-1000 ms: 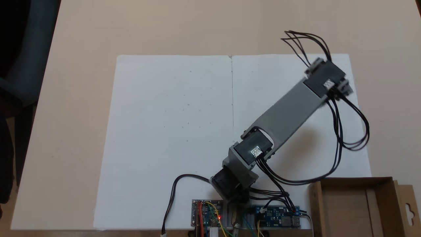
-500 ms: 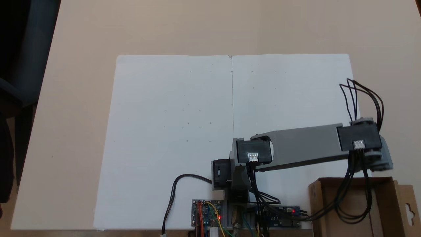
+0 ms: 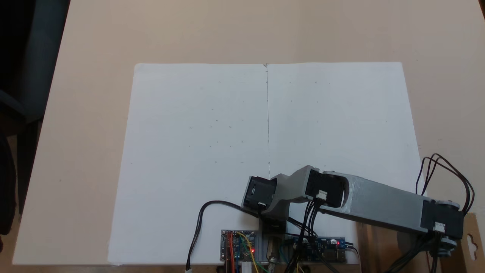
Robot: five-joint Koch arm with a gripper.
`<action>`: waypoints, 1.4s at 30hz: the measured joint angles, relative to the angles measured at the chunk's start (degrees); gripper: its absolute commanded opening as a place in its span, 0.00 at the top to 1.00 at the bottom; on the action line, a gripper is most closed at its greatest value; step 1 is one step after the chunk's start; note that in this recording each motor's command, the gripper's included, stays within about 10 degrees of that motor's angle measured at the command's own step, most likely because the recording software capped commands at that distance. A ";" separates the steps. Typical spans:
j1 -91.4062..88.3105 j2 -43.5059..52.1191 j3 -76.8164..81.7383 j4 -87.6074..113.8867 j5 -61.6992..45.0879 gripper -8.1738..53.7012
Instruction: Grasp a green dice and put it in the bin.
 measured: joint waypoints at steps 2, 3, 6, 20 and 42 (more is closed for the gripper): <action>0.44 -1.23 0.00 -0.70 -0.53 0.68; 0.44 -1.58 0.00 -0.79 -0.53 0.64; 0.62 -2.37 -0.09 -0.79 -0.53 0.34; -1.05 -0.44 2.46 -2.72 -0.44 0.25; -62.75 10.81 -7.82 -13.18 21.36 0.14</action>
